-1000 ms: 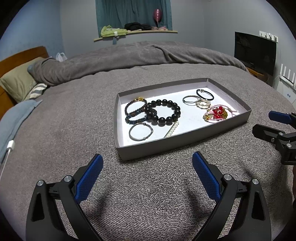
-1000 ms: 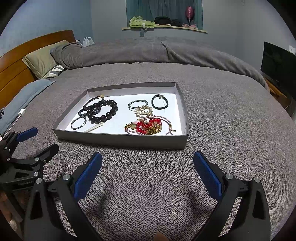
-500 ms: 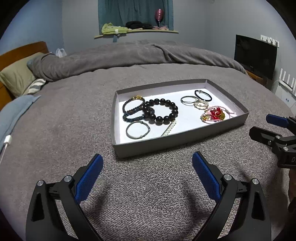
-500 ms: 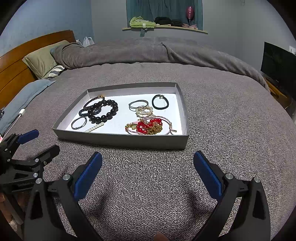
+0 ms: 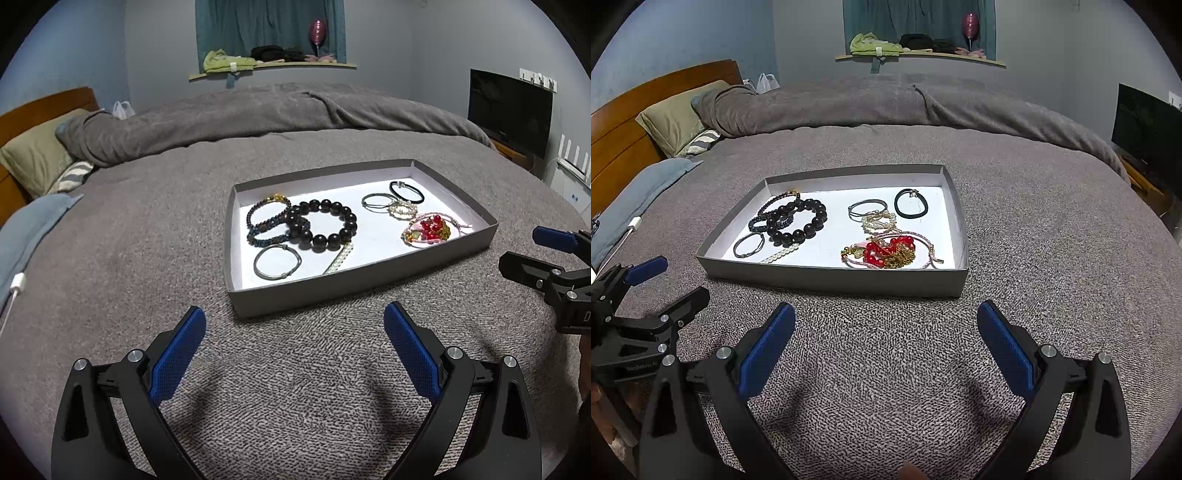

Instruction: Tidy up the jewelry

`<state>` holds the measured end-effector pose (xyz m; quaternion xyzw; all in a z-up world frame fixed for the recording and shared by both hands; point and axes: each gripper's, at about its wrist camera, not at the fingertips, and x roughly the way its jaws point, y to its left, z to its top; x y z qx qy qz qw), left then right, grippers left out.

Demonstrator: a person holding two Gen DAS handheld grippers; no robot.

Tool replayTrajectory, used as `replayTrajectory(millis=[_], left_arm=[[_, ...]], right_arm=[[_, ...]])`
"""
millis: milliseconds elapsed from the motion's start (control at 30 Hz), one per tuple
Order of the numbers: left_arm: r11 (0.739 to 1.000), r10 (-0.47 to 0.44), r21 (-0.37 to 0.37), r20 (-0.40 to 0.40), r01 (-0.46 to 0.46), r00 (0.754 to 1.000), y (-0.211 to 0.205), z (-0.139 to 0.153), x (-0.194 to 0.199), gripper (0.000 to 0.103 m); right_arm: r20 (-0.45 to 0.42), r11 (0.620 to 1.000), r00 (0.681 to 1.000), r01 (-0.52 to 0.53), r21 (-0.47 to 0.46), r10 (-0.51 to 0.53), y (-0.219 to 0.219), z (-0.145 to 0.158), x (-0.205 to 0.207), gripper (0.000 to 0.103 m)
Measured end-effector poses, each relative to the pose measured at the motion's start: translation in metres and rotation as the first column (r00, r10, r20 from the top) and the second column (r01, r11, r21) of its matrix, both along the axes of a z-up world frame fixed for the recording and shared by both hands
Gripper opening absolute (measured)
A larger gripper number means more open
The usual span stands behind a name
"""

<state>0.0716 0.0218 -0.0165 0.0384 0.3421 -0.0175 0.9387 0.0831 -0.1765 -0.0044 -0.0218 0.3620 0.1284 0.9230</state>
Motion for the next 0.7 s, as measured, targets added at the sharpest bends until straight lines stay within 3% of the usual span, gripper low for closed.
replayTrajectory(millis=[700], left_arm=[[1.000,0.002,0.015,0.010,-0.003,1.000,0.0002,0.0000,-0.0006,0.096]], right_arm=[[0.001,1.000,1.000,0.001,0.001,-0.001,0.0000,0.0000,0.0001,0.097]])
